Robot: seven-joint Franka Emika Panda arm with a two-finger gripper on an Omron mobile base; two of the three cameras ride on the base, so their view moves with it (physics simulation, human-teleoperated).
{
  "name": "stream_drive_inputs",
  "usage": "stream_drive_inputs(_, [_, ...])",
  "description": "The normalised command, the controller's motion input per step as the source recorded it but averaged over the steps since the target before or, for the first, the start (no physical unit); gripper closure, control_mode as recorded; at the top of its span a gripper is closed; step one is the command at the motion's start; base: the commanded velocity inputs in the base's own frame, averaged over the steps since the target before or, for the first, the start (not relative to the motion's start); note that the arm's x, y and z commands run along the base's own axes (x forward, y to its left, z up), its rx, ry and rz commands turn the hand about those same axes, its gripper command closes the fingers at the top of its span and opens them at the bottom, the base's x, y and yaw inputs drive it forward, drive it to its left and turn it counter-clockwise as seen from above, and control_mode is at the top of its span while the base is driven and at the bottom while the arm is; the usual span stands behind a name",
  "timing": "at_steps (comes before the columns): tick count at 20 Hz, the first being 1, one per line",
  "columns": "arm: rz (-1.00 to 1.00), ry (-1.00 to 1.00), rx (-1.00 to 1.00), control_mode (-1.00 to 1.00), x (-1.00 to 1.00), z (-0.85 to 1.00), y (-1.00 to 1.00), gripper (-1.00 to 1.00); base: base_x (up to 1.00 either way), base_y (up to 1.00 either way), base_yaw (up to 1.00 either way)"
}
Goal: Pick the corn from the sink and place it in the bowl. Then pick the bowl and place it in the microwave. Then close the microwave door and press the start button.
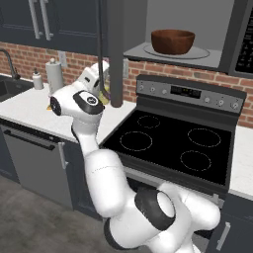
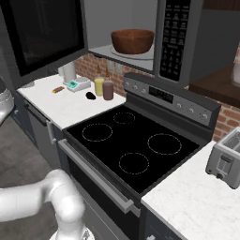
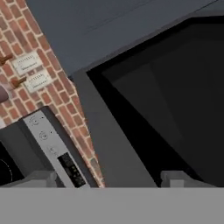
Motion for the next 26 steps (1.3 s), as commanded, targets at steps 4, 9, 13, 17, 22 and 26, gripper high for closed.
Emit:
stream_drive_inputs(4, [0.0, -0.07, 0.24, -1.0, -0.38, 0.45, -1.0, -1.0, 0.0, 0.0, 0.0])
stream_drive_inputs(9, [0.0, -0.07, 0.24, -1.0, -0.39, 0.47, -1.0, -1.0, 0.0, 0.0, 0.0])
stream_drive_inputs(13, [0.0, -0.04, 0.25, -1.0, -0.33, 0.4, -1.0, -1.0, 0.0, 0.0, 0.0])
stream_drive_inputs(17, [0.0, 0.0, 0.24, -1.0, -0.07, 0.29, -1.0, -1.0, 0.0, 0.0, 0.0])
stream_drive_inputs(22, [0.0, 0.0, 0.22, -1.0, 0.14, 0.17, -1.0, -1.0, 0.0, 0.0, 0.0])
stream_drive_inputs(26, [0.0, -0.02, 0.21, -1.0, 0.28, 0.11, -0.86, -1.0, 0.0, 0.0, 0.0])
